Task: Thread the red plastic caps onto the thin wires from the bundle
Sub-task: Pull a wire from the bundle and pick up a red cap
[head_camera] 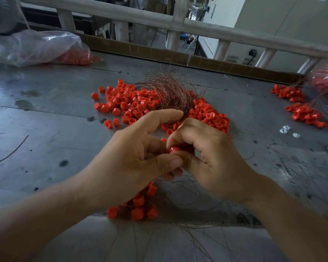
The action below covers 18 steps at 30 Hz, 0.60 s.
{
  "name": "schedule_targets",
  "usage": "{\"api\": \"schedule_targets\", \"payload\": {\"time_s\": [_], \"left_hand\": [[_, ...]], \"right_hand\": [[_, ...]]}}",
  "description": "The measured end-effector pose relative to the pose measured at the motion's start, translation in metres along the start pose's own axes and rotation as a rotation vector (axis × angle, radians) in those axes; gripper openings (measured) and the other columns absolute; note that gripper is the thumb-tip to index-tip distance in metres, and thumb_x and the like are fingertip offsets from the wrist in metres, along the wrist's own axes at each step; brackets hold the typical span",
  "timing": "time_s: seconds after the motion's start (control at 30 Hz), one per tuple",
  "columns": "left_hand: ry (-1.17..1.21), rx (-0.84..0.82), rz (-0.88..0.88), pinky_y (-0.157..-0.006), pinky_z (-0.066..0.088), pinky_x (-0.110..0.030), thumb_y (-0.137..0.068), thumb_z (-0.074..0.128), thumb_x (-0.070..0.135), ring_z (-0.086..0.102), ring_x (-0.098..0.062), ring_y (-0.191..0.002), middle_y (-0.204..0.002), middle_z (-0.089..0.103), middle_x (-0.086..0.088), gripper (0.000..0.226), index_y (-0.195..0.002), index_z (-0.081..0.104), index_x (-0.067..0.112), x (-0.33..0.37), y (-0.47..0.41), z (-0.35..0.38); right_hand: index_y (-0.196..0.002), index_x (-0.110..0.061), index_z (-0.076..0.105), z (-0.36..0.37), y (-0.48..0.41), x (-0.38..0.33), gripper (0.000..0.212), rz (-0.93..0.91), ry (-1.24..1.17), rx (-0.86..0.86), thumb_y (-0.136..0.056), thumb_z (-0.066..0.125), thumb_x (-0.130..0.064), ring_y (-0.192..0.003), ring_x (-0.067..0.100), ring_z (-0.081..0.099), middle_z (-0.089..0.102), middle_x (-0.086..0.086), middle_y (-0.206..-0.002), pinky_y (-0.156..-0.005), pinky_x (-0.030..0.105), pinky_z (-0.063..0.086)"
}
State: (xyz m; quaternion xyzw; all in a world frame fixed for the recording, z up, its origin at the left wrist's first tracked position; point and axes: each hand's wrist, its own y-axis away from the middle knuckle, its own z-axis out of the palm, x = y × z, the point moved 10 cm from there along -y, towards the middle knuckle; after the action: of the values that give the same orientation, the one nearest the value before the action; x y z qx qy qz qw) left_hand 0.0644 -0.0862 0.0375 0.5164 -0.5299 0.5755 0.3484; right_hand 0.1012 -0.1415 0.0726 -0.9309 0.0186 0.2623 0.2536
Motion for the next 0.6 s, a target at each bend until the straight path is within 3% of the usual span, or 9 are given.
{"api": "schedule_targets", "payload": {"time_s": [0.1,0.23,0.3,0.43,0.6], "left_hand": [[-0.004,0.000,0.002,-0.062,0.055,-0.024,-0.067,0.066,0.034,0.070,-0.019,-0.070,-0.076,0.072,-0.003,0.056,-0.117,0.046,0.047,0.002,0.001,0.002],[0.000,0.012,-0.014,-0.061,0.054,-0.022,-0.065,0.076,0.034,0.070,-0.018,-0.070,-0.076,0.072,-0.001,0.059,-0.115,0.047,0.047,0.002,-0.001,0.002],[0.048,0.014,-0.023,-0.060,0.054,-0.021,-0.063,0.068,0.034,0.070,-0.018,-0.070,-0.077,0.072,-0.003,0.054,-0.114,0.051,0.043,0.002,-0.001,0.001],[0.125,-0.023,-0.057,-0.061,0.054,-0.024,-0.069,0.077,0.028,0.071,-0.025,-0.073,-0.080,0.071,-0.013,0.049,-0.112,0.055,0.026,0.001,-0.004,-0.001],[0.186,-0.017,-0.056,-0.053,0.052,-0.022,-0.063,0.080,0.032,0.069,-0.019,-0.063,-0.072,0.071,-0.008,0.045,-0.103,0.064,0.022,0.005,-0.008,-0.010]], "right_hand": [[-0.079,-0.009,0.061,0.000,0.000,-0.001,0.004,-0.003,-0.016,0.009,-0.078,0.062,-0.005,-0.070,-0.005,0.046,0.044,-0.019,-0.080,-0.065,0.009,0.039],[-0.081,-0.012,0.061,-0.001,0.002,0.001,0.006,0.012,-0.035,-0.005,-0.079,0.062,-0.007,-0.072,-0.005,0.047,0.045,-0.019,-0.081,-0.067,0.009,0.040],[-0.082,-0.018,0.059,-0.002,0.001,0.005,0.008,0.038,-0.077,-0.001,-0.078,0.063,-0.012,-0.072,-0.002,0.050,0.047,-0.017,-0.081,-0.066,0.011,0.041],[-0.079,-0.025,0.060,-0.005,0.000,0.010,0.011,0.092,-0.195,0.035,-0.072,0.068,-0.022,-0.070,0.000,0.054,0.053,-0.011,-0.077,-0.063,0.012,0.044],[-0.102,-0.036,0.054,-0.005,-0.002,0.017,0.035,0.161,-0.304,0.017,-0.070,0.068,-0.030,-0.088,-0.001,0.059,0.060,-0.014,-0.093,-0.076,0.015,0.048]]}}
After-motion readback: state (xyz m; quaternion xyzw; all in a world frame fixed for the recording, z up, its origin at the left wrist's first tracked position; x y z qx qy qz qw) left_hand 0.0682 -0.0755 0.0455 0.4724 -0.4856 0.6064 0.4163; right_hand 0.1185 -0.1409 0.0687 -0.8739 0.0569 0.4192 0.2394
